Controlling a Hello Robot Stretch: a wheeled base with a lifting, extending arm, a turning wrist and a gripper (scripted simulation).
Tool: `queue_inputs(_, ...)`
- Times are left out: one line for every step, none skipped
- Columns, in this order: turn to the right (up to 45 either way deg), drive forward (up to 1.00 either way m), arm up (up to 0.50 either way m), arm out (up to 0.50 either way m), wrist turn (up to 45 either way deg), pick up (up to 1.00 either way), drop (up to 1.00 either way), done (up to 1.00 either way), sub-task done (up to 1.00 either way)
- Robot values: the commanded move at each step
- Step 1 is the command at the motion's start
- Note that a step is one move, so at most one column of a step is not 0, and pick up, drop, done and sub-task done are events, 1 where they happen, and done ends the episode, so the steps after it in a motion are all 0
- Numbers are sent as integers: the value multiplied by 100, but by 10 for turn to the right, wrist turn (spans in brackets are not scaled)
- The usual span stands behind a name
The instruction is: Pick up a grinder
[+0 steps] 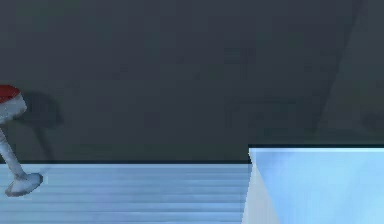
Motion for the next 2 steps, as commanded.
queue_inputs(0, 0, 50, 0, 0, 0, 0, 0, 0)
queue_inputs(0, 0, 38, 0, 0, 0, 0, 0, 0)
